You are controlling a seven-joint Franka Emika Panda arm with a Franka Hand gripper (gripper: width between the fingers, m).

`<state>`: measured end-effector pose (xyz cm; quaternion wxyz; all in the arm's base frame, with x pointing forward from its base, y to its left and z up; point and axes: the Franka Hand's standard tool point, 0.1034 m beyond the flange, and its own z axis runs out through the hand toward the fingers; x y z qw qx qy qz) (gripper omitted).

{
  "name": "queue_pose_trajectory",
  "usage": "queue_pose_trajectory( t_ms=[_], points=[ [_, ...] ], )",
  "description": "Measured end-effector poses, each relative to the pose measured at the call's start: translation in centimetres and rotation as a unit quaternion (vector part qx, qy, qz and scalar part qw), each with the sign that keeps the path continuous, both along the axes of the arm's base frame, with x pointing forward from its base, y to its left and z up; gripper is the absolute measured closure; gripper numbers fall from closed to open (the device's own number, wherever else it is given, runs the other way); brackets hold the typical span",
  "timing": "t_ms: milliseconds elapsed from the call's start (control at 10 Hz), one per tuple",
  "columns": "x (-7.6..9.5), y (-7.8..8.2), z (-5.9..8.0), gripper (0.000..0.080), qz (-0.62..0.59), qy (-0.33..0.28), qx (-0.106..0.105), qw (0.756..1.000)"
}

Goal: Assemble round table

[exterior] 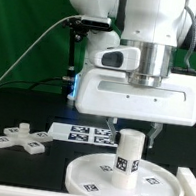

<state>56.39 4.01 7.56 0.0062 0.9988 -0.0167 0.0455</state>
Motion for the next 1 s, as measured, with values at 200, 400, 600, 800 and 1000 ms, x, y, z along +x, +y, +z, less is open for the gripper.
queue_pose_trajectory(
  t_ms=[200,400,600,800,1000],
  points=[
    [0.01,0.02,-0.03,0.0393,-0.101,-0.004,0.012,0.995],
    [-0.07,-0.10,-0.08,0.0393,-0.189,-0.004,0.029,0.982],
    [-0.17,-0.09,-0.15,0.0393,-0.315,-0.001,0.054,0.948],
    [-0.24,-0.04,-0.18,0.0392,-0.447,0.005,0.077,0.891],
    [-0.31,0.01,-0.18,0.0390,-0.488,0.002,0.082,0.869]
  ],
)
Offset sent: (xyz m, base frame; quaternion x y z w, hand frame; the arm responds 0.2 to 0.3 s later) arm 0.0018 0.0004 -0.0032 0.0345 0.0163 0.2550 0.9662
